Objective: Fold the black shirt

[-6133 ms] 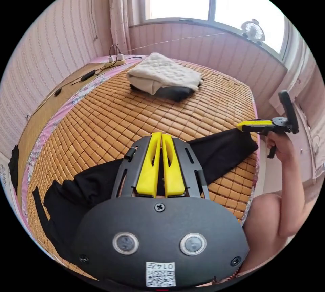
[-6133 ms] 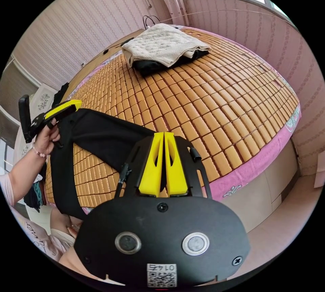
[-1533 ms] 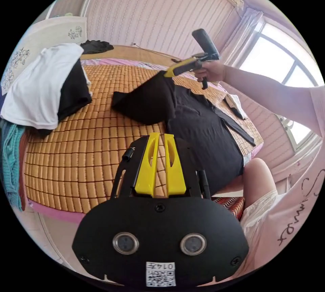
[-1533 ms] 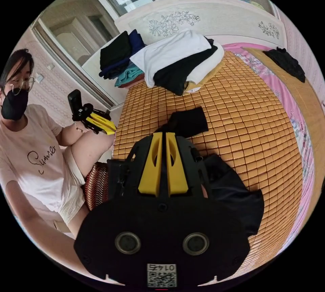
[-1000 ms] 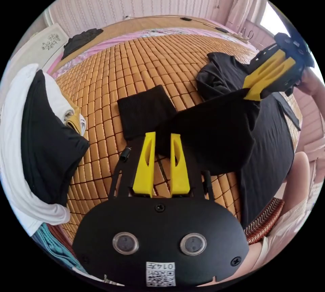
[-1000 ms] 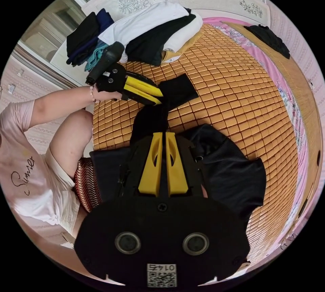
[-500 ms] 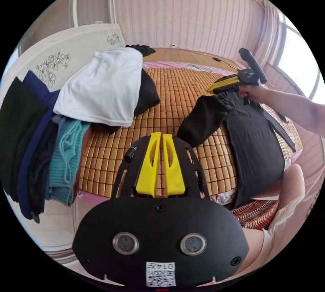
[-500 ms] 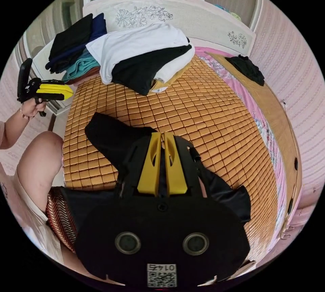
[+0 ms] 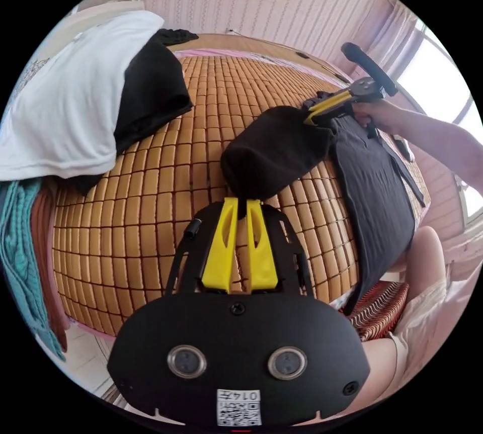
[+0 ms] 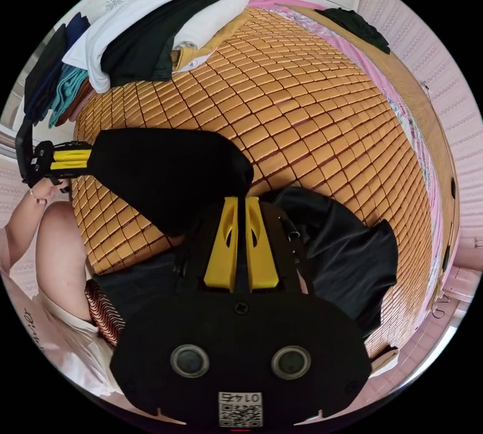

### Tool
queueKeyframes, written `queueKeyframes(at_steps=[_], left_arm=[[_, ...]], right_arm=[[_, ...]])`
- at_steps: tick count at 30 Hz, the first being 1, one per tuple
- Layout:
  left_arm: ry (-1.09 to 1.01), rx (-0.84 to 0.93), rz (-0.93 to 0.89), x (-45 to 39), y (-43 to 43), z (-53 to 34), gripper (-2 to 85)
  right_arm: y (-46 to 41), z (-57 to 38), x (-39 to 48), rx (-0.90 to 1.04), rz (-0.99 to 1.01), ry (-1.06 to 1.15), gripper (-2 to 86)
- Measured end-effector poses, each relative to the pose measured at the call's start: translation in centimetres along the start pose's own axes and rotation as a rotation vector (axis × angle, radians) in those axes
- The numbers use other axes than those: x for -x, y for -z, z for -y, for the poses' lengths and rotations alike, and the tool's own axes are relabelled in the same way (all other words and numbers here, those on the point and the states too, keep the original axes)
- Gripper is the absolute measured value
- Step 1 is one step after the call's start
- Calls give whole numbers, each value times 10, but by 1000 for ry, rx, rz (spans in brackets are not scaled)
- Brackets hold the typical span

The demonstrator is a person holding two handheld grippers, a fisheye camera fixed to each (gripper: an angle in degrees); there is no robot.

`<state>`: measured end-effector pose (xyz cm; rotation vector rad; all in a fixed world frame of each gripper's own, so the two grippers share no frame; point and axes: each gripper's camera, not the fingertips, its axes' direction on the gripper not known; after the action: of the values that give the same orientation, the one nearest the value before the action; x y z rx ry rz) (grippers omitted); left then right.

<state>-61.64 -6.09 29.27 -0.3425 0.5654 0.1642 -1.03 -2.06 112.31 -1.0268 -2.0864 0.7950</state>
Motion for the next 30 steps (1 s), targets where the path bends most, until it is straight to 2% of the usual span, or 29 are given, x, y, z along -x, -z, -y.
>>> queueKeyframes(at_steps=[3,4,6,9,11,18,21,25,30], left_arm=[[-84,84,-48,0,39,0,13],[-115,97,-71,0,67,-6,13],[-145,115,-104,3,110,-14,16],[-77,82,132,21,151,-18,40],[64,57,276,51,148,-23,50],[238,65,200,66,104,-67,53],[307,57,183,77,84,-65,57],[349,45,169,86,50,-55,84],[345,41,179,82,58,-73,34]], right_arm=[[16,2,5,-39,-81,57,14],[26,0,14,-97,-164,122,14],[35,-1,29,-182,-159,239,15],[25,8,39,-135,-105,281,22],[12,12,35,-106,-75,224,33],[27,-4,4,-194,76,130,66],[32,-13,-16,-213,36,31,60],[10,-19,-36,-99,-69,-117,49],[-9,-21,-32,-77,-103,-116,23]])
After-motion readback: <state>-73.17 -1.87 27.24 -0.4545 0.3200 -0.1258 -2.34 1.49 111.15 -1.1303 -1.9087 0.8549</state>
